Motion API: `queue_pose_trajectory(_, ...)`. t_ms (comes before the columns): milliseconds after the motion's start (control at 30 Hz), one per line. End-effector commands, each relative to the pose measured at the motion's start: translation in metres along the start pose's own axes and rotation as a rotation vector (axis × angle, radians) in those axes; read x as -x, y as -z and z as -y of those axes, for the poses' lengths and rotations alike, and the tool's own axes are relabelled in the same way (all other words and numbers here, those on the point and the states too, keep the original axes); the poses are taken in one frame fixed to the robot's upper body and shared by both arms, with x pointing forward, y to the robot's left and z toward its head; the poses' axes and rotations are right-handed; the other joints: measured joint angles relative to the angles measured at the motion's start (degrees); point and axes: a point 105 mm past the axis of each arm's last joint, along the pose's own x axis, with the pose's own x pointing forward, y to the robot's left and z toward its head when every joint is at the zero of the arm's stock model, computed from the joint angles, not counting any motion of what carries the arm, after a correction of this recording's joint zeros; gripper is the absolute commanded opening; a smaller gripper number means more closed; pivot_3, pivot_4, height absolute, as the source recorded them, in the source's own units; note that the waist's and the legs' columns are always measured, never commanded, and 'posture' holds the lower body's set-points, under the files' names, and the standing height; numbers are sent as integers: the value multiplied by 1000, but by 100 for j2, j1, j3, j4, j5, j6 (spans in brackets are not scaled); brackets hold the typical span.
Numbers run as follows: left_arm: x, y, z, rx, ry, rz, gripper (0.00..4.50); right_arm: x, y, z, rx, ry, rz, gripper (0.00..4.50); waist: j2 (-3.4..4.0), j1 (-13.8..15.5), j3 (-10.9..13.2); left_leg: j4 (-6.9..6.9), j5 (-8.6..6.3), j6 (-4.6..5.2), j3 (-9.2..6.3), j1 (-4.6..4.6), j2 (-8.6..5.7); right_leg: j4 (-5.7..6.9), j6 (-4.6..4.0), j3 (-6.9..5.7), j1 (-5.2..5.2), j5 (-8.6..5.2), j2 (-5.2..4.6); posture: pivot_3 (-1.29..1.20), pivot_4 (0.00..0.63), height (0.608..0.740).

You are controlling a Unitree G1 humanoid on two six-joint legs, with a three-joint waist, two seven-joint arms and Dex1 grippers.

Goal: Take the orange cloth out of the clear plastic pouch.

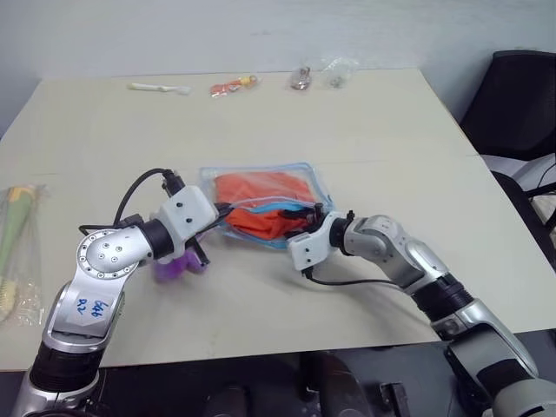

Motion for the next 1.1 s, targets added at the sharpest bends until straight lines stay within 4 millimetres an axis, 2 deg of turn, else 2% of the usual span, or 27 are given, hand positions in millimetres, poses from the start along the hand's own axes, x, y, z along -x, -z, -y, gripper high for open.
queue_pose_trajectory(33, 1, -16, 1, -33, -4, 56, 0, -11, -6, -1, 7, 14, 15, 2536, 0, -22, 0, 0, 0, 0, 0, 0, 0, 2, 0, 0, -1, 0, 0, 0, 150, 740)
queue_pose_trajectory(300, 1, -14, 2, -25, -12, 47, 0, -15, -6, -6, -58, 15, 24, 2536, 0, -80, 0, 0, 0, 0, -5, 1, 1, 5, -2, -1, 0, -1, -1, 0, 150, 740)
queue_pose_trajectory(333, 2, -13, 2, -24, -12, 46, 0, -15, -6, -7, -65, 13, 26, 2182, 0, -85, 0, 0, 0, 0, -6, 0, 1, 6, -2, -1, 0, -1, -1, 0, 150, 740)
queue_pose_trajectory(367, 2, -13, 2, -24, -13, 45, 0, -14, -7, -9, -72, 8, 30, 2016, 0, -87, 0, 0, 0, 0, -8, -1, 1, 5, -2, -2, 0, -1, -1, 0, 150, 740)
queue_pose_trajectory(567, 1, -12, 2, -19, -11, 44, 0, -11, -8, -6, -62, 19, 39, 19, 0, -97, 0, 0, 0, 0, -10, -2, 1, 4, -2, -3, 0, -1, -2, 0, 150, 740)
queue_pose_trajectory(833, -2, -12, 2, -20, -9, 43, 0, -8, -13, -1, -66, 32, 57, 19, 0, -99, 0, 0, 0, 0, -12, -3, 2, 4, -3, -4, -1, -2, -2, 0, 150, 740)
queue_pose_trajectory(1100, -7, 6, 1, -29, -40, -29, 0, 10, -23, 22, -131, 126, 98, 19, 0, -91, 0, 0, 0, 0, -13, -6, 1, 2, -3, -5, -1, -2, -2, 0, 150, 740)
